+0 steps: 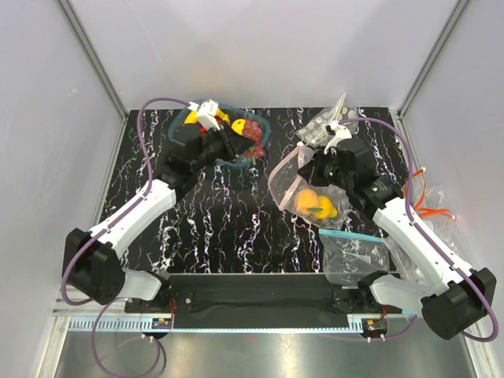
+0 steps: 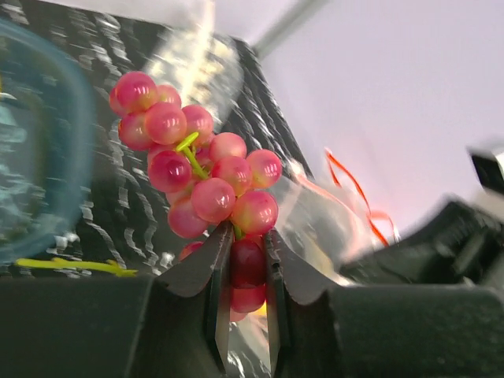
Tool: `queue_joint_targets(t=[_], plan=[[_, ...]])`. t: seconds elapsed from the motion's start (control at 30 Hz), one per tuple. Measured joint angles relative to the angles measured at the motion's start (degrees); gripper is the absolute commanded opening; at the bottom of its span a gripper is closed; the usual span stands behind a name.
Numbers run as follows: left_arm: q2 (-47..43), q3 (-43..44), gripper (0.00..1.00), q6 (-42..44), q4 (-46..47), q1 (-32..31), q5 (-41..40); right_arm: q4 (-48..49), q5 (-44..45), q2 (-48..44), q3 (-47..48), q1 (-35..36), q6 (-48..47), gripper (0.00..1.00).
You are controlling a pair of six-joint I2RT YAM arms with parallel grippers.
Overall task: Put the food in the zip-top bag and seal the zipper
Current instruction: Place the fake fruit in the zipper food storage bag.
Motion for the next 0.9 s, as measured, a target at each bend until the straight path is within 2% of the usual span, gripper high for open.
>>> queue_joint_targets(t=[0.27,0.63,0.9], plan=[[-3.5,-1.2,0.08,5.0,-0.8,-12.5,-5.0,0.9,-2.4,0.0,0.1,0.0,1.6,0.00],[-1.2,-4.0,0.07,9.6,-1.2,-21.0,-16.9,3.4,-4.4,0.0,0.2,0.0,5.0,0.00],[1.6,-4.0,0.04,18.6,-2.6,-28.1,-22.0,4.5,-5.3,0.0,0.2,0.0,6.6,0.00]])
